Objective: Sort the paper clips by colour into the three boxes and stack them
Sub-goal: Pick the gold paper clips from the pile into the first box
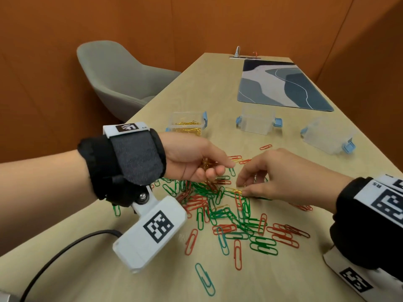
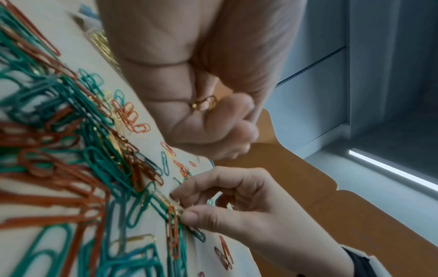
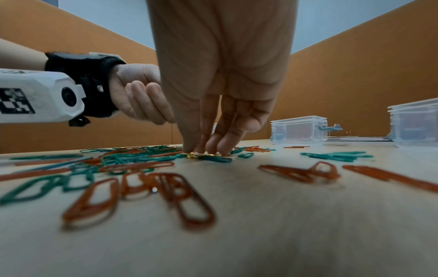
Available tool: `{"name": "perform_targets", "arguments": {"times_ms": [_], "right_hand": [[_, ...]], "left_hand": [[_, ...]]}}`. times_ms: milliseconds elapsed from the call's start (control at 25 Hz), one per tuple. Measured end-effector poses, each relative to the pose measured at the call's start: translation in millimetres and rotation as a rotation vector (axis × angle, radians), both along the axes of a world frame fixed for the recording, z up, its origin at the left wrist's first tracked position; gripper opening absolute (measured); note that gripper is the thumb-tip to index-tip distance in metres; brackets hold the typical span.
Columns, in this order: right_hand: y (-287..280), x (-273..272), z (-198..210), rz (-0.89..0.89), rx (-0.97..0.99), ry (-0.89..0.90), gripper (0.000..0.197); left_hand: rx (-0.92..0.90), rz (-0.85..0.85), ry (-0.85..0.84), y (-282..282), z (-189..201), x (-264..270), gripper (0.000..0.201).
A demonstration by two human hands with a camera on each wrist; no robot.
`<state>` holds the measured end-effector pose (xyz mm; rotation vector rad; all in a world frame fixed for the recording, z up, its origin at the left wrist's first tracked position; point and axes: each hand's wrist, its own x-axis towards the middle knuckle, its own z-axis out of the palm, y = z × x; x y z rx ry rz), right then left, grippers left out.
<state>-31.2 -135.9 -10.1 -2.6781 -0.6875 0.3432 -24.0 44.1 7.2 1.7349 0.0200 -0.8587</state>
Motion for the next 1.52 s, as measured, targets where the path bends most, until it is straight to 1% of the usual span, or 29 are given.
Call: {"name": "perform_targets", "arguments": {"times_ms": [80, 120, 160, 240, 280, 320, 440, 520, 600, 720, 840, 960, 1080, 1200, 1280, 1400, 1480, 1520], "right_hand": [[3.8, 0.5, -0.4, 0.011, 0.007, 0.017, 0.006], [4.9, 0.4, -1.0, 0.013, 0.006, 0.030, 0.002], [5.5, 0.8, -1.8, 0.014, -0.002, 0.043, 0.003], [4.8, 0.8, -3.3, 0.006, -0.027, 0.074, 0.009], [4.3, 0.4, -3.5, 0.002, -0.035, 0.085, 0.010], [3.7, -0.1, -3.9, 0.002, -0.036, 0.089, 0.010], [3.1, -1.4, -3.0, -0.004, -0.003, 0.074, 0.009], [1.7, -0.6, -1.9, -0.029, 0.048, 0.059, 0.010], [-0.3, 1.6, -1.6, -0.048, 0.088, 0.007, 0.011], [-0.2, 2.1, -0.7, -0.026, 0.078, -0.044, 0.015], [4.0, -0.1, 0.0, 0.011, 0.095, -0.014, 0.012], [7.6, -1.3, -1.2, 0.054, 0.053, 0.006, 0.012], [7.6, -1.6, -1.1, 0.050, 0.029, 0.041, 0.010], [8.3, -2.3, -1.2, 0.056, 0.015, 0.062, 0.005], [8.8, -2.6, -1.7, 0.057, -0.003, 0.094, 0.005], [7.4, -3.8, -1.8, 0.061, -0.019, 0.145, 0.012], [5.3, -4.0, -0.9, 0.058, 0.013, 0.120, 0.011], [4.2, -3.8, -0.6, 0.047, 0.061, 0.082, 0.009]], "left_hand": [[0.052, -0.046, -0.046, 2.7, -2.7, -4.6, 0.025], [0.096, -0.076, -0.077, 3.4, -3.7, -7.0, 0.023], [0.167, -0.109, -0.124, 3.8, -4.8, -9.2, 0.019], [0.413, -0.206, -0.297, 2.4, -6.7, -13.5, 0.011], [0.530, -0.258, -0.409, 0.4, -7.5, -14.8, 0.010], [0.609, -0.305, -0.511, -2.3, -8.3, -16.2, 0.011], [0.735, -0.390, -0.698, -10.1, -9.7, -21.4, 0.012], [0.775, -0.391, -0.742, -12.2, -12.4, -21.9, 0.016], [0.790, -0.378, -0.742, -10.7, -13.0, -21.5, 0.017], [0.789, -0.350, -0.755, -3.9, -11.6, -22.9, 0.019], [0.765, -0.339, -0.758, -0.6, -10.9, -24.3, 0.017], [0.794, -0.370, -0.736, -2.4, -11.4, -26.5, 0.019], [0.814, -0.389, -0.745, -4.4, -11.8, -26.8, 0.022], [0.828, -0.392, -0.734, -5.0, -12.3, -25.1, 0.019], [0.851, -0.397, -0.692, -7.4, -12.0, -23.6, 0.019], [0.872, -0.421, -0.574, -9.6, -11.8, -25.0, 0.019], [0.874, -0.437, -0.497, -9.5, -11.1, -25.0, 0.016], [0.838, -0.405, -0.439, -8.7, -10.3, -24.8, 0.016]]}}
